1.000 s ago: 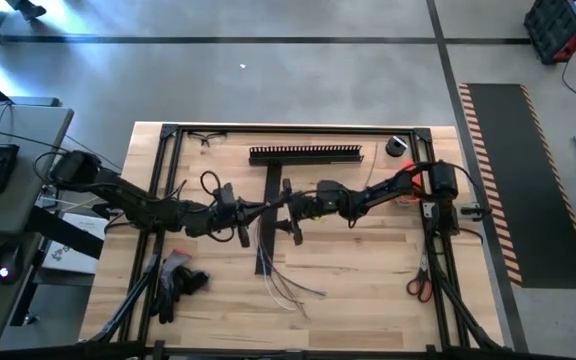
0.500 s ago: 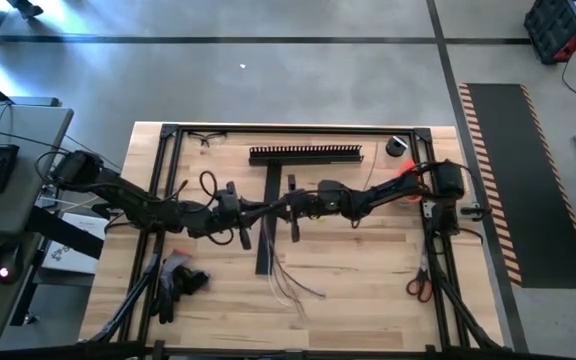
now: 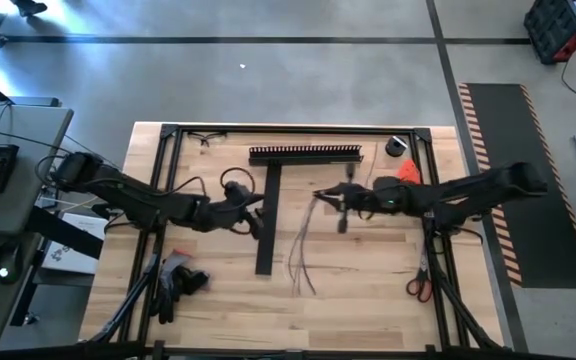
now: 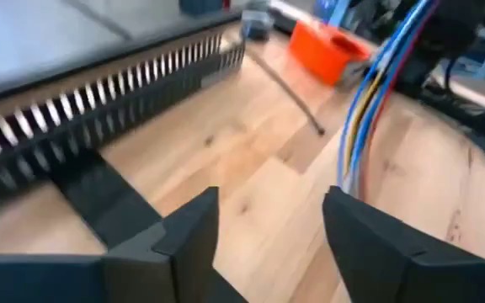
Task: Ziptie cables
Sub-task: Wrap the cable wires with a black zip tie
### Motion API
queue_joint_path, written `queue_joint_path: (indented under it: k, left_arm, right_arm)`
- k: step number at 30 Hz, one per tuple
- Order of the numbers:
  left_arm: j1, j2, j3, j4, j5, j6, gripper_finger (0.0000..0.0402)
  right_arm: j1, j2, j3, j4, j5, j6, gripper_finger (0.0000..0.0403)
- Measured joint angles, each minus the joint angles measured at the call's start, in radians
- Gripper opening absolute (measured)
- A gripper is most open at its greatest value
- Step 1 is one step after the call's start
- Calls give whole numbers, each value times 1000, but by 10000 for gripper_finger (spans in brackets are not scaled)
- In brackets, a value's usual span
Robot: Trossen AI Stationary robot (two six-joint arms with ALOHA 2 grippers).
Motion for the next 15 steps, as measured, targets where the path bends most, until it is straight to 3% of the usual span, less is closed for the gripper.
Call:
queue_joint_path:
  k: [4,8,13,15]
  left_arm:
    - [57,93,0,-2,26,-194,226]
    - [123,198,-1,-9,-3,-333,236]
    - [214,295,39,-9,212,-367,237]
    - [224,335,79,-17,242,-322,237]
  right_arm:
    - [43,-85,-57,-19,103,-5,0]
    - [52,-95,-115,-1,139,29,0]
    - [52,-94,-178,55,145,62,0]
    - [52,-94,-191,87,145,61,0]
